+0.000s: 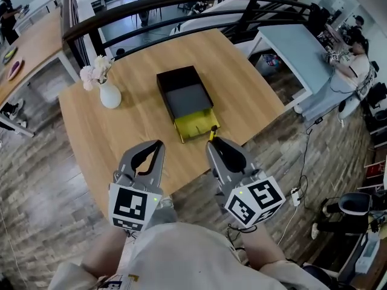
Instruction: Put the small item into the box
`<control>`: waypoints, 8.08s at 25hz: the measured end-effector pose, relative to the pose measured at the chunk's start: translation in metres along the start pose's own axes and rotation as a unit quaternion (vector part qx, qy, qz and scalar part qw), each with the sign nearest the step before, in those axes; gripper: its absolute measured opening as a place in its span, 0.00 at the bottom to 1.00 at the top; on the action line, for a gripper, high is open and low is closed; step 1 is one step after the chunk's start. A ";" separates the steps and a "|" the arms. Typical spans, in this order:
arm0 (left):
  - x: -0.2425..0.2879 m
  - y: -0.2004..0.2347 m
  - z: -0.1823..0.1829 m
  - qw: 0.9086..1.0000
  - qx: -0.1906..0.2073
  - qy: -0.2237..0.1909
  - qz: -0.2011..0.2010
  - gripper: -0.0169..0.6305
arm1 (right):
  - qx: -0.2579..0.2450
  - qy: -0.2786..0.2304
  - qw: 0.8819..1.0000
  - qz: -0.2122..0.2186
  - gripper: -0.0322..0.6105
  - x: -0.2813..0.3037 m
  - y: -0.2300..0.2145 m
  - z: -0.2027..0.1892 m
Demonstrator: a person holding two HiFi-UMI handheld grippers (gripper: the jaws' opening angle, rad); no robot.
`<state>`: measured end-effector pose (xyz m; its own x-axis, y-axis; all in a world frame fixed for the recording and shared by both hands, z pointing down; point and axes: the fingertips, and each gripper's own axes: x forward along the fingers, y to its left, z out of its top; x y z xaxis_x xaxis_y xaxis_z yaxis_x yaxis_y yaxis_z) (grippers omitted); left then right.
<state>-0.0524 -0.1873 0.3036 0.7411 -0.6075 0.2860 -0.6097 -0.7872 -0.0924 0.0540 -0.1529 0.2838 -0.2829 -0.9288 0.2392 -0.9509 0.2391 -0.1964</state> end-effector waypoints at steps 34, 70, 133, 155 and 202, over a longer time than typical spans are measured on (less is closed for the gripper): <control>0.061 0.008 0.003 0.999 -0.010 0.028 0.044 0.03 | 0.015 0.023 0.999 0.044 0.15 0.045 -0.068 0.002; 0.220 0.054 -0.181 0.979 -0.092 0.178 0.026 0.03 | 0.048 0.274 0.958 0.072 0.15 0.218 -0.142 -0.211; 0.215 0.055 -0.247 0.965 -0.115 0.235 0.002 0.03 | -0.120 0.337 0.931 0.070 0.11 0.239 -0.164 -0.240; 0.142 0.021 -0.058 0.996 -0.034 0.079 0.034 0.03 | -0.119 0.106 0.986 0.043 0.08 0.119 -0.105 -0.059; 0.044 -0.043 0.043 0.999 0.014 -0.005 0.044 0.03 | -0.132 0.007 0.991 0.021 0.05 -0.024 -0.072 0.023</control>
<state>0.0185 -0.1844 0.2795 0.6871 -0.6759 0.2665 -0.6653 -0.7327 -0.1429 0.1319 -0.1548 0.2701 -0.3233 -0.9126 0.2501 -0.9372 0.3453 0.0485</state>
